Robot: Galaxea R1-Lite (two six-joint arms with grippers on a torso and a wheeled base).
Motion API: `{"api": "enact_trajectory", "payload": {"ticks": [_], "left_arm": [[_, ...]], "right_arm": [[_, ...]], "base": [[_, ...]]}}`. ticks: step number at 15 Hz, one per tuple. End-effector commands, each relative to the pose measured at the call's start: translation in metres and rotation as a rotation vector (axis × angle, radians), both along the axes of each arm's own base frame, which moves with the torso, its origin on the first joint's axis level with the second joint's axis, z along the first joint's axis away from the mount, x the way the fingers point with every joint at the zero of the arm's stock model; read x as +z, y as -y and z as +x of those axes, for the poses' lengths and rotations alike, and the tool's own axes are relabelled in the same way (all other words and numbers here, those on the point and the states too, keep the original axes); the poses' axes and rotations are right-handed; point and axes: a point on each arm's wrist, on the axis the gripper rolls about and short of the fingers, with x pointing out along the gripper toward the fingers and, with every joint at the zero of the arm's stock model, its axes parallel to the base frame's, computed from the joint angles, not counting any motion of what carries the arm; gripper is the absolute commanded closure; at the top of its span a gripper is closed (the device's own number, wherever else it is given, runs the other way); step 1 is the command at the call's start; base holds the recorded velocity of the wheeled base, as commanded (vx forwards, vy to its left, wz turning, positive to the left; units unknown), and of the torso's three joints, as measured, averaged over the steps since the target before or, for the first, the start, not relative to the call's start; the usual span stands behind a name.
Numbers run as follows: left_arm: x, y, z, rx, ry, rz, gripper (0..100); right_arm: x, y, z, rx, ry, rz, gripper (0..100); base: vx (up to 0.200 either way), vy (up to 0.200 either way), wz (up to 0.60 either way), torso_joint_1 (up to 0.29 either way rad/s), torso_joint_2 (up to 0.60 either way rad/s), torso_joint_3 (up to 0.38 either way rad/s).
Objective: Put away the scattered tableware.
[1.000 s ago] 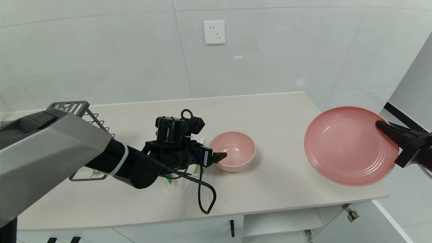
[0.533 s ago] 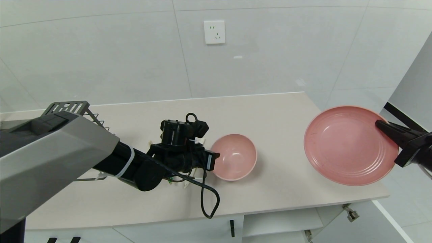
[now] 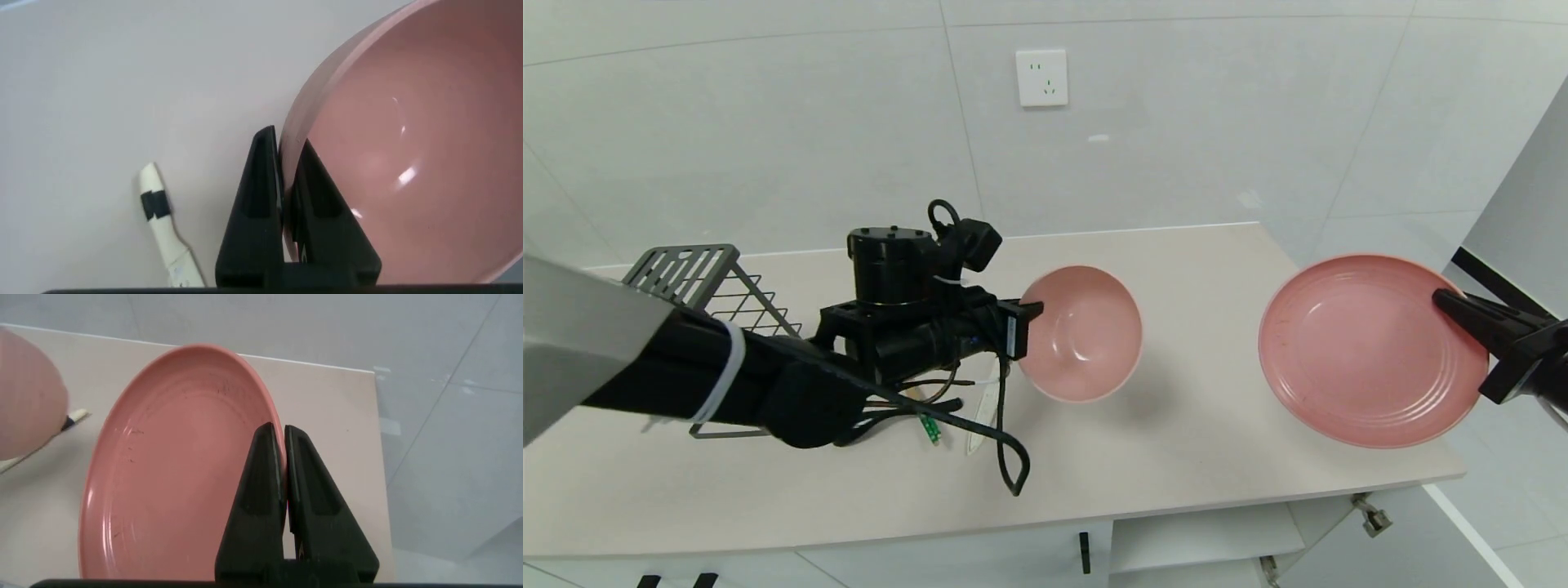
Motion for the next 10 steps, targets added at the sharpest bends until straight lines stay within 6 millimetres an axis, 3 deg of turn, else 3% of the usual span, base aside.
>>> {"api": "enact_trajectory", "payload": {"ticks": [1,6,10], "left_arm": [[0.026,-0.015,-0.033,-0.003,0.056,-0.02,100],[0.031,-0.042,-0.087,0.047,0.021,-0.042,100],[0.028,-0.056,-0.113,0.089,-0.007,-0.101,100]], "right_arm": [[0.001,0.0,0.0,0.002,0.015,0.001,100],[0.008,0.0,-0.005,0.007,0.051,0.002,100],[0.01,-0.005,-0.005,0.034,0.07,0.0,100]], "base": [[0.0,0.0,0.0,0.0,0.0,0.0],[0.0,0.0,0.0,0.0,0.0,0.0],[0.0,0.0,0.0,0.0,0.0,0.0]]}}
